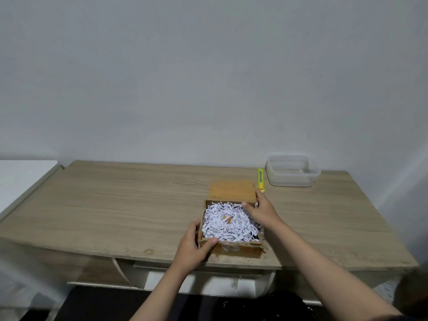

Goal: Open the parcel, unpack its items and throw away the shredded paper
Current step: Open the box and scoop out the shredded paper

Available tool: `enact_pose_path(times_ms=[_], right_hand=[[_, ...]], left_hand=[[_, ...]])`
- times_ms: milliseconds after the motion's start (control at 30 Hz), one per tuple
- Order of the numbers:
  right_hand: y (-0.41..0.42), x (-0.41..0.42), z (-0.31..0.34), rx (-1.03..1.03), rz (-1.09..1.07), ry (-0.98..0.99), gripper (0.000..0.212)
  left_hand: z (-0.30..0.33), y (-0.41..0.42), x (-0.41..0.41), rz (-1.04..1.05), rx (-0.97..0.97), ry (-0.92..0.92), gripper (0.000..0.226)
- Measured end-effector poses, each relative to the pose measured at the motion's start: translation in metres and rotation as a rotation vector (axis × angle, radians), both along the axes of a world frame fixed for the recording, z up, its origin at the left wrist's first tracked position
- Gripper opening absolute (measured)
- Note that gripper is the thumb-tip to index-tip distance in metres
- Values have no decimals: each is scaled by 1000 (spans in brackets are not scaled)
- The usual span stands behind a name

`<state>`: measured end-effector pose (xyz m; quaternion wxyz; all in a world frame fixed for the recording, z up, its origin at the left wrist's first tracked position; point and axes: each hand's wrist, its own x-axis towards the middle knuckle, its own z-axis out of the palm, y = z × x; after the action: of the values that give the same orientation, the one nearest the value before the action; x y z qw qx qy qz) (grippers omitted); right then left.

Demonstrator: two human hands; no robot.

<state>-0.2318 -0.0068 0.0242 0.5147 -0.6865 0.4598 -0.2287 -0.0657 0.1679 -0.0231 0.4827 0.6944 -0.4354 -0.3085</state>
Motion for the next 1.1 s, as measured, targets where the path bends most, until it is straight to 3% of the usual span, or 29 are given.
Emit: enact_pose_path(times_ms=[167,267,333,500,567,733,967,1100], right_hand=[[4,-8,6,9,39,45,79],[9,-14,17,-116,27,177,71],[17,-18,24,-151,-1,167,61],[42,-18,19,-200,57,212,58],[45,-13,13,-186,75,274,67],[48,0,-2,-173,176,436,88],[35,10,5,-72,199,479,106],[32,14,7,-132,244,598,90]], left_hand=[[7,-1,3,-51,85,-21,68],[14,-5,9,-61,187,-41,102],[23,-9,8,-3,196,-71,108],[51,-28,-7,90,-38,-132,63],[53,-40,-14,18,-30,-173,62],[42,-56,-21,-188,322,-284,81],[53,-67,-16,-190,525,-254,77],[53,-74,-11,-262,606,-297,90]])
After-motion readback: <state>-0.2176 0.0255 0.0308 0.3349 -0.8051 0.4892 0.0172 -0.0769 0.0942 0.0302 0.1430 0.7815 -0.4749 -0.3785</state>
